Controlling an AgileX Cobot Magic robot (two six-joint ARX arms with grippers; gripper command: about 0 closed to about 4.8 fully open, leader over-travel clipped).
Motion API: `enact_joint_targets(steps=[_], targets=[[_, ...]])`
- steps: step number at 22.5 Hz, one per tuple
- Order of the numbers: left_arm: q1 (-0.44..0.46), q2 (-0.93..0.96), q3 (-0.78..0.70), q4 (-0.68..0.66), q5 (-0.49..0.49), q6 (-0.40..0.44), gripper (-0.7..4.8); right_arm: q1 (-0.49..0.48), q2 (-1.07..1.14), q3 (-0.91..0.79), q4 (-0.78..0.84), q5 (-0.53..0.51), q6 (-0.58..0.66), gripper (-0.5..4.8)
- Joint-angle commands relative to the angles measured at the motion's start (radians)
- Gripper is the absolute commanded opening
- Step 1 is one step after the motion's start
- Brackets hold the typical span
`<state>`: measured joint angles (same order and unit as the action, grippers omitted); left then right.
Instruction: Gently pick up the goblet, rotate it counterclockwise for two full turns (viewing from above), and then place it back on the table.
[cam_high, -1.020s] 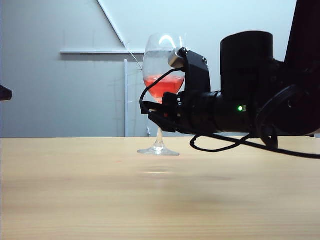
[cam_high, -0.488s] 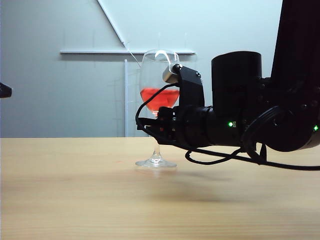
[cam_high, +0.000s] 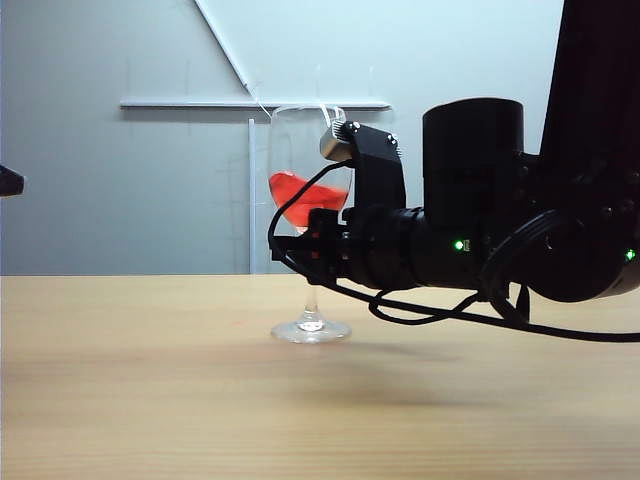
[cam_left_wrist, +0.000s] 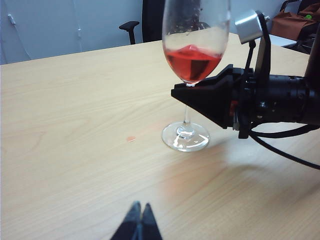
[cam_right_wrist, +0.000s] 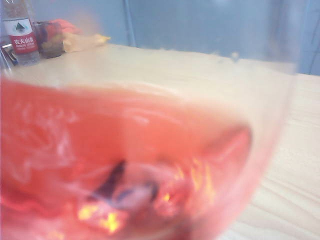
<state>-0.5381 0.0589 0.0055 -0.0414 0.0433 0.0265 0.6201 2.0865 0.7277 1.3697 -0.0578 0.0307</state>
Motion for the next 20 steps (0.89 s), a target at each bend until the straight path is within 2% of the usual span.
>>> enact_joint_targets(steps=[1, 5, 11, 14, 15, 17, 18, 20], targets=[[0.001, 0.000, 0.003, 0.013, 0.003, 0.000, -0.05, 0.001, -0.006, -0.010, 0.029, 0.000, -0.013, 1.23], [0.001, 0.000, 0.003, 0.013, 0.003, 0.000, -0.05, 0.001, -0.019, -0.057, 0.030, 0.000, -0.013, 2.28], [0.031, -0.024, 0.004, 0.013, 0.006, 0.000, -0.05, 0.002, -0.167, -0.204, 0.029, 0.048, -0.021, 2.35], [0.106, -0.030, 0.004, 0.013, 0.005, 0.000, -0.05, 0.004, -0.280, -0.290, 0.002, 0.068, -0.035, 2.35], [0.170, -0.031, 0.003, 0.013, 0.005, 0.000, -0.05, 0.004, -0.364, -0.351, -0.014, 0.095, -0.035, 2.34], [0.265, -0.031, 0.003, 0.013, 0.005, 0.000, -0.05, 0.004, -0.501, -0.437, -0.040, 0.138, -0.035, 2.08], [0.314, -0.034, 0.003, 0.012, 0.006, 0.000, -0.05, 0.004, -0.587, -0.475, -0.089, 0.151, -0.035, 1.52], [0.381, -0.045, 0.003, 0.012, 0.005, 0.000, -0.05, 0.005, -0.718, -0.512, -0.196, 0.164, -0.035, 0.86]])
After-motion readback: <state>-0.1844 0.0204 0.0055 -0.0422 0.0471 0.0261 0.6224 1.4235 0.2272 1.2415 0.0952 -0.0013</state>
